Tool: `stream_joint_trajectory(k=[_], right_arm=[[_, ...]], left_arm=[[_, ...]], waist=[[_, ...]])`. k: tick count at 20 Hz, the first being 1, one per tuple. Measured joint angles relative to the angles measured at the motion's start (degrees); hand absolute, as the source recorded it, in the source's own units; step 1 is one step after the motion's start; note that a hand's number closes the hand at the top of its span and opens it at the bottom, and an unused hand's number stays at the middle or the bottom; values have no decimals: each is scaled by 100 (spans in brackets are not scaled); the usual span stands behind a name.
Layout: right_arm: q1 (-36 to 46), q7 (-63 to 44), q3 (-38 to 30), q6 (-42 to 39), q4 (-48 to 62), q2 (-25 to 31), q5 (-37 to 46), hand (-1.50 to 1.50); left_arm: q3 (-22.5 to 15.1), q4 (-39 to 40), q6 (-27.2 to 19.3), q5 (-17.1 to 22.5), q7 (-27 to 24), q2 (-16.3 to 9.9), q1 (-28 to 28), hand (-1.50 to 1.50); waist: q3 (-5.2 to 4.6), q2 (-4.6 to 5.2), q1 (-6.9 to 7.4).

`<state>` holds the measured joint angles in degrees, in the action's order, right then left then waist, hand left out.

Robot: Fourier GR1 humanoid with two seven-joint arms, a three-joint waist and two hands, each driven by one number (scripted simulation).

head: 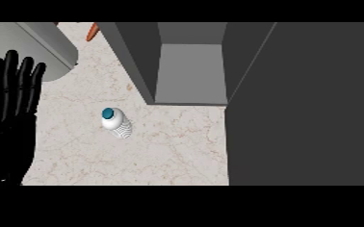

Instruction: Pick up the bottled water, place it into the cabinet and close the cabinet

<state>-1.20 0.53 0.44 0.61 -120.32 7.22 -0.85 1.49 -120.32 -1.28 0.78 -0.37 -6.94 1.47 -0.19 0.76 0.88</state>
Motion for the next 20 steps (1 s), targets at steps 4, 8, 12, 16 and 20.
stream_joint_trajectory(k=[4, 8, 12, 16, 20], right_arm=[[-201, 100, 138, 21, -146, -78, 165, -150], [-654, -50, 504, -241, -479, -117, -59, -150], [-903, -421, 870, -462, -866, -114, -331, -150], [-1237, -854, 1268, -447, -1483, -143, -279, -150], [-1319, -1339, 1455, -346, -2009, -168, -244, -150]], left_arm=[[-142, -184, -575, -729, 305, 242, -139, -150], [-325, -244, -1533, -1034, 723, 500, -330, -150], [-1012, -405, -2708, -1054, 1187, 619, -367, -150], [-1794, -744, -3599, -1725, 1895, 665, -281, -150], [-2444, -970, -4163, -2583, 2686, 682, -116, -150]], waist=[[15, -58, -64], [18, -92, -113], [20, -99, -133], [23, -102, -134], [24, -99, -117]])
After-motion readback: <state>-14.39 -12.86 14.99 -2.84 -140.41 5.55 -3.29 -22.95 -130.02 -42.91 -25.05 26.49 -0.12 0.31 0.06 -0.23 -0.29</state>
